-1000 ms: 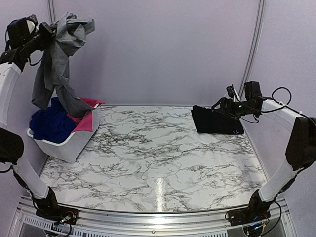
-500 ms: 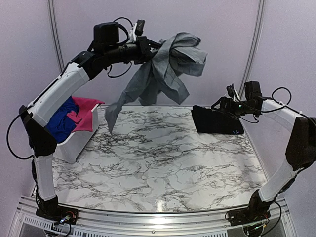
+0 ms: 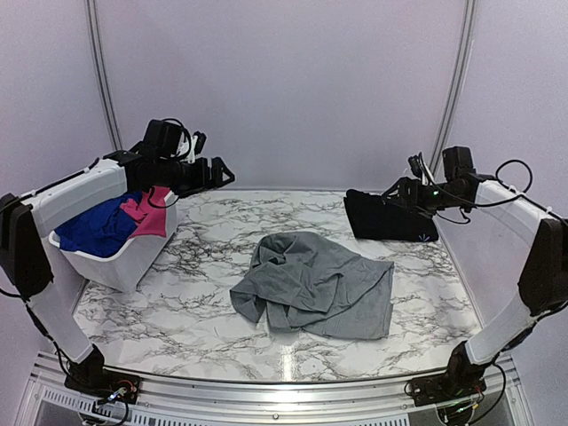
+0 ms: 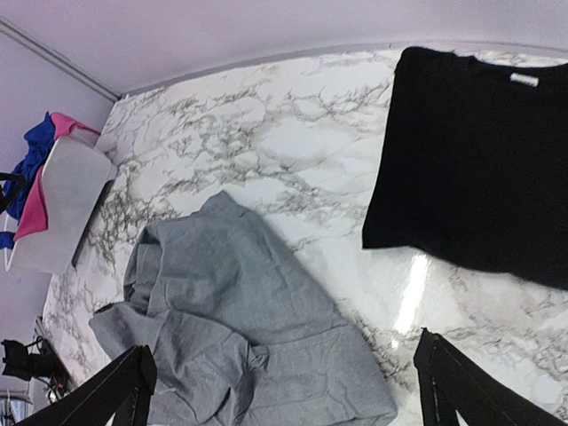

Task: Fold and stack the mixed laundry pile
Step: Place the crumpled shirt at the center of the board.

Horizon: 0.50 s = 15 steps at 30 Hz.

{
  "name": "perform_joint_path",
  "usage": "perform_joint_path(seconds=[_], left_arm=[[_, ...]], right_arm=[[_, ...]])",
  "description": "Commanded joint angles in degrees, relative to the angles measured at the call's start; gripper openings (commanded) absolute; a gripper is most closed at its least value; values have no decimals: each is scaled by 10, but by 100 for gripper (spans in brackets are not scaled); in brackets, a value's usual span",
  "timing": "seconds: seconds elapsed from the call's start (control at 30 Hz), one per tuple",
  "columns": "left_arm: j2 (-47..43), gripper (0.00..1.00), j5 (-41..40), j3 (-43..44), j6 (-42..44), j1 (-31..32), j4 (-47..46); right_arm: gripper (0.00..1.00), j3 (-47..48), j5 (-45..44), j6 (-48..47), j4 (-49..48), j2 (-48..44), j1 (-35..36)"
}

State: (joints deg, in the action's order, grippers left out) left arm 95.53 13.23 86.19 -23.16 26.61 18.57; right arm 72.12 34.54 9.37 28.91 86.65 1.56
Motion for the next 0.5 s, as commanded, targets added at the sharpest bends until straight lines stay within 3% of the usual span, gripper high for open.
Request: perform_joint_path(seconds=[0.0,0.23,0.4,0.47], left_arm=[[-67,99,-38,-63,111,71,38],[-58,99,-84,-171,151,192,49],[18,99,-157,-158,137,242,49],[51,94,-157,-145,128,242,50]], right_arm=[[97,-34,11,-35,55,-26,47],[96,-98,-73,-43,117,-33,147],[96,-143,-121,-13,122,-37,149],[97,-148,-126,-4,120,-23,149]])
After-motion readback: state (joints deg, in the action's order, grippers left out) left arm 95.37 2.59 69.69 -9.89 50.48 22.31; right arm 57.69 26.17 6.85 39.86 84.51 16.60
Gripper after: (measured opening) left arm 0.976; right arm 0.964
